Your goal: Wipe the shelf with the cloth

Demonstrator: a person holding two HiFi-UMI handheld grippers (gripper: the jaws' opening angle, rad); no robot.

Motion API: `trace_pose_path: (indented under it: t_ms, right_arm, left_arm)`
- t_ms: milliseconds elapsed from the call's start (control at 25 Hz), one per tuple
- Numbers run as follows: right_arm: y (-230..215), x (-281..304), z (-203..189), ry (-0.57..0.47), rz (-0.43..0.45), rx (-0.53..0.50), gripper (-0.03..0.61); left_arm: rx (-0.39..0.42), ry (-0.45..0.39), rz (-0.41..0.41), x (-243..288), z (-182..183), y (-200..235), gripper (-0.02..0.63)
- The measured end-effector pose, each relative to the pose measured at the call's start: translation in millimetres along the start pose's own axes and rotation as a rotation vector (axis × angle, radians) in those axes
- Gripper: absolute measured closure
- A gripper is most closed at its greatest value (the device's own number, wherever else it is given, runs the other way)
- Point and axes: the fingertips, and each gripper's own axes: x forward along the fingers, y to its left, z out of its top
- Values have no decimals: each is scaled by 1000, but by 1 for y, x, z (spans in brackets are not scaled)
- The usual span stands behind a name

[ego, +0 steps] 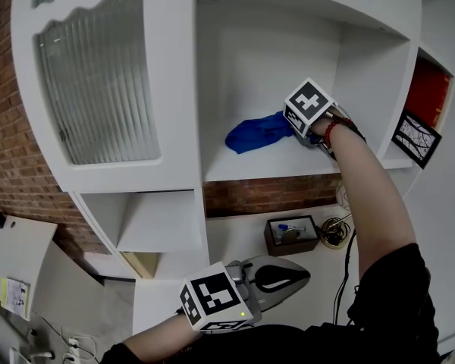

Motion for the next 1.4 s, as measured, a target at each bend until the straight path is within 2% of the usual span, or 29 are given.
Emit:
trace_pose_path:
  t_ms: [200, 440, 560, 760, 840, 960, 1040, 1120, 1280, 1400]
  right_arm:
    - [-24, -1, -23, 92, -86, 68, 545]
    - [-50, -10, -56, 296, -231, 114, 545]
    - [-56, -15, -68, 369, -262, 140, 545]
    - [-56, -23, -84, 484, -273, 94, 545]
    - [-56, -26, -84, 490, -297, 73, 544]
    - [-53, -28, -64, 359, -315, 13, 540]
    - [-47, -32, -37, 200, -303, -9, 540]
    - [-33, -41, -6, 34, -239, -8, 540]
    - [36, -55, 56, -266, 78, 19, 538]
    - [92, -65, 89, -379, 297, 12, 538]
  left_arm:
    - [6, -1, -5, 1, 2, -3, 611]
    - [2, 1, 1, -3, 0, -4, 611]
    - [1, -4, 6, -6, 1, -3, 611]
    - [-2, -19, 11, -10, 3, -4, 611]
    - [-6, -27, 6, -11, 4, -6, 611]
    - [-2, -28, -4, -9, 3, -12, 611]
    - [-1, -23, -10, -8, 2, -15, 611]
    - [2, -27, -14, -6, 4, -18, 611]
    - [5, -35, -15, -5, 6, -21, 611]
    - [4, -34, -8, -7, 5, -21, 611]
